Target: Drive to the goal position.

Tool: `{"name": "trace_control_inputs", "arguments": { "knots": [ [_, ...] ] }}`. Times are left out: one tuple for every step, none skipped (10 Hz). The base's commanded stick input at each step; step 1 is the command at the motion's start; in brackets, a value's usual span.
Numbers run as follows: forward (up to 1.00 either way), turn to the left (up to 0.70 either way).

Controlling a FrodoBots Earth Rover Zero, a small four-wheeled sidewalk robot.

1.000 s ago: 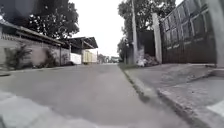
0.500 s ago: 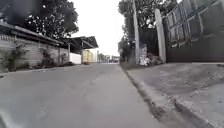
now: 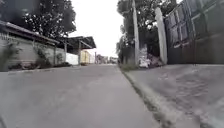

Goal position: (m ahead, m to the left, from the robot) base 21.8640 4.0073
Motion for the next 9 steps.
{"name": "trace_control_inputs", "arguments": {
  "knots": [
    [1.00,0.00],
    [1.00,0.00],
    [1.00,0.00],
    [1.00,0.00],
    [1.00,0.00],
    [1.00,0.00],
    [1.00,0.00],
    [1.00,0.00],
    [1.00,0.00]
  ]
}}
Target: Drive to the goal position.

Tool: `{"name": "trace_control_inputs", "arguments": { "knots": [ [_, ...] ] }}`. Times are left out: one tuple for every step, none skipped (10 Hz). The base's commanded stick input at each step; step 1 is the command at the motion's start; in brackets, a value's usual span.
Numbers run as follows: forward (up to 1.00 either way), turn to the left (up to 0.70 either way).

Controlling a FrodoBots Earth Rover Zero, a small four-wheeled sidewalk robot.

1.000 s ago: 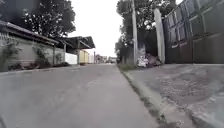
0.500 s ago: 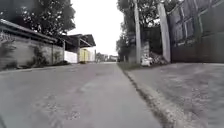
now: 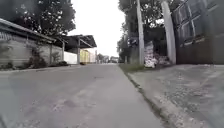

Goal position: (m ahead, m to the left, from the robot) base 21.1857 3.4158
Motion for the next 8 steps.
{"name": "trace_control_inputs", "arguments": {
  "knots": [
    [1.00,0.00],
    [1.00,0.00],
    [1.00,0.00],
    [1.00,0.00],
    [1.00,0.00],
    [1.00,0.00],
    [1.00,0.00],
    [1.00,-0.04]
  ]
}}
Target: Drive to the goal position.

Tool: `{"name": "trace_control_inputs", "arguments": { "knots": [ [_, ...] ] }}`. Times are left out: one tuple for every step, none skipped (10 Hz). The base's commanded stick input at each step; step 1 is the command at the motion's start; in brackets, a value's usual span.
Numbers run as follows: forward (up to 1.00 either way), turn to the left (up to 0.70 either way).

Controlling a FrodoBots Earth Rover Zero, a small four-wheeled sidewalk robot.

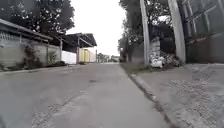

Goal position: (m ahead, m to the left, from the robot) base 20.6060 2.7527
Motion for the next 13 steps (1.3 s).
{"name": "trace_control_inputs", "arguments": {
  "knots": [
    [1.00,-0.38],
    [1.00,-0.40],
    [1.00,0.08],
    [1.00,0.00],
    [1.00,0.00],
    [1.00,0.00],
    [1.00,0.00],
    [1.00,0.00],
    [1.00,0.00],
    [1.00,0.00],
    [1.00,0.00],
    [1.00,0.00],
    [1.00,0.00]
  ]
}}
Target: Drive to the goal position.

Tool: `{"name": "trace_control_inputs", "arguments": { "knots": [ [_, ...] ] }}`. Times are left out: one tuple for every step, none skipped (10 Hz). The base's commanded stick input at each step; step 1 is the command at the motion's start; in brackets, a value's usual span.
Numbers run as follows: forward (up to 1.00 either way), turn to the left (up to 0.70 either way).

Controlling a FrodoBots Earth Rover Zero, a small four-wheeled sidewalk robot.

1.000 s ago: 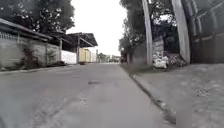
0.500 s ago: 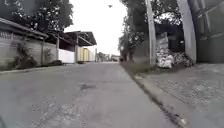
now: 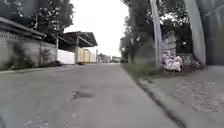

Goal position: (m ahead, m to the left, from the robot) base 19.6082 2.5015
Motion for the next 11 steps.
{"name": "trace_control_inputs", "arguments": {
  "knots": [
    [1.00,0.10],
    [1.00,0.07],
    [1.00,-0.27],
    [1.00,-0.39],
    [1.00,-0.40],
    [1.00,-0.36],
    [1.00,-0.08],
    [1.00,0.20],
    [1.00,0.19],
    [1.00,0.06],
    [1.00,0.01]
  ]
}}
